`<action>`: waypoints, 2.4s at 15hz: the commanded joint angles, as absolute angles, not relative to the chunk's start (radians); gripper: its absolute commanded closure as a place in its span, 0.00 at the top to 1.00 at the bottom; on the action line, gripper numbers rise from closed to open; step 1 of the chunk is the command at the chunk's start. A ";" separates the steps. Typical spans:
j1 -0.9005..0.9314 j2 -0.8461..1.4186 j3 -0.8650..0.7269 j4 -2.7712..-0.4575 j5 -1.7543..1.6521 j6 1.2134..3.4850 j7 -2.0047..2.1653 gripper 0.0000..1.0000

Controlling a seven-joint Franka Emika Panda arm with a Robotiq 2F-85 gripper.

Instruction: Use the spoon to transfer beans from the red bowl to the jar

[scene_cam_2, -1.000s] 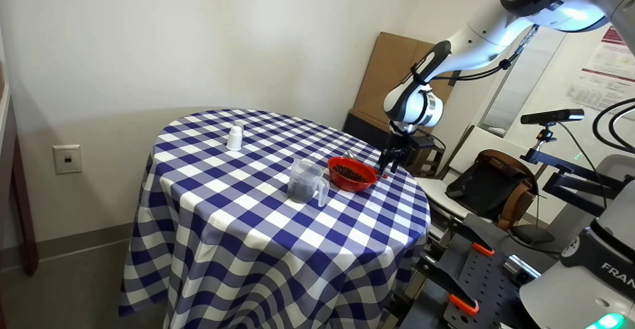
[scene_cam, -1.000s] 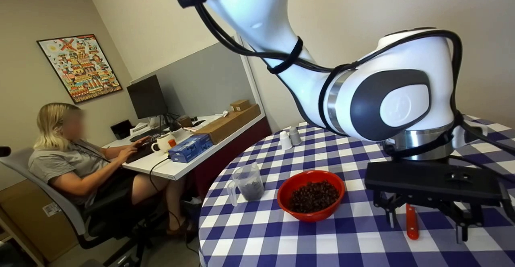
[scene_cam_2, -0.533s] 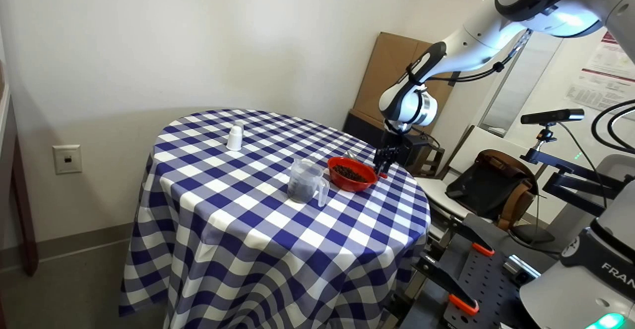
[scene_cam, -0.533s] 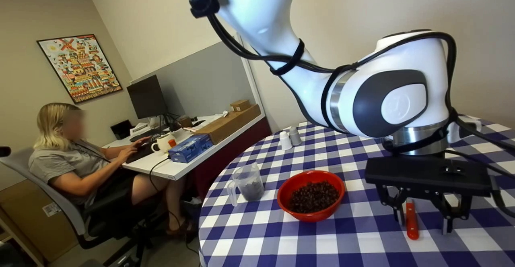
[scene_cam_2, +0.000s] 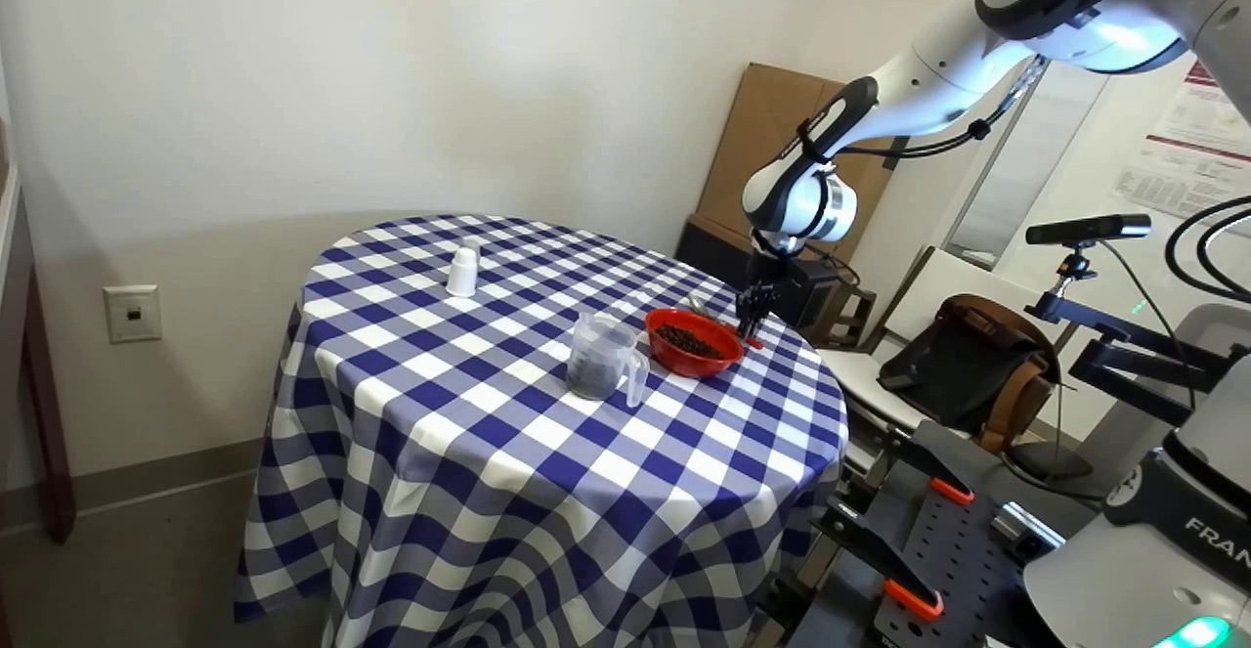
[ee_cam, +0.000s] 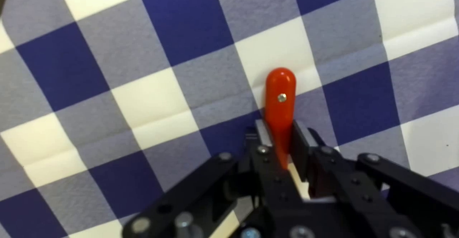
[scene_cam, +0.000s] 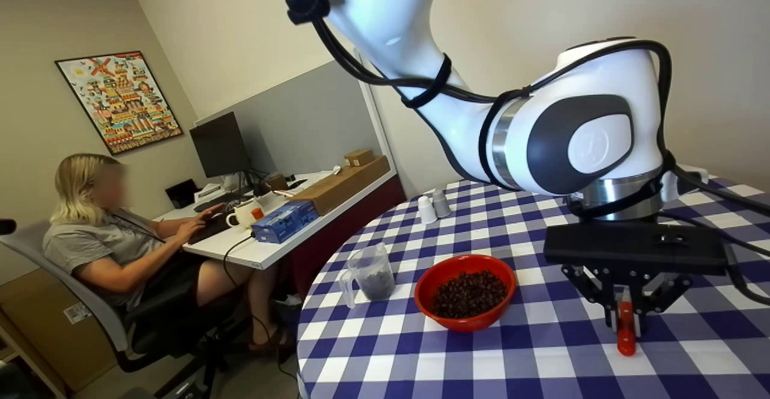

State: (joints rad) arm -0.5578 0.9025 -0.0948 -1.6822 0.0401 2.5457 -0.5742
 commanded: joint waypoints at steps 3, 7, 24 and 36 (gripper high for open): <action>-0.570 0.905 -0.066 -1.674 0.024 2.525 -0.583 0.07; -0.589 0.829 -0.008 -1.703 0.020 2.396 -0.704 0.07; -0.306 0.418 -0.083 -1.882 -0.245 2.098 -0.980 0.06; -0.088 0.266 -0.141 -2.305 -1.060 2.421 -0.391 0.06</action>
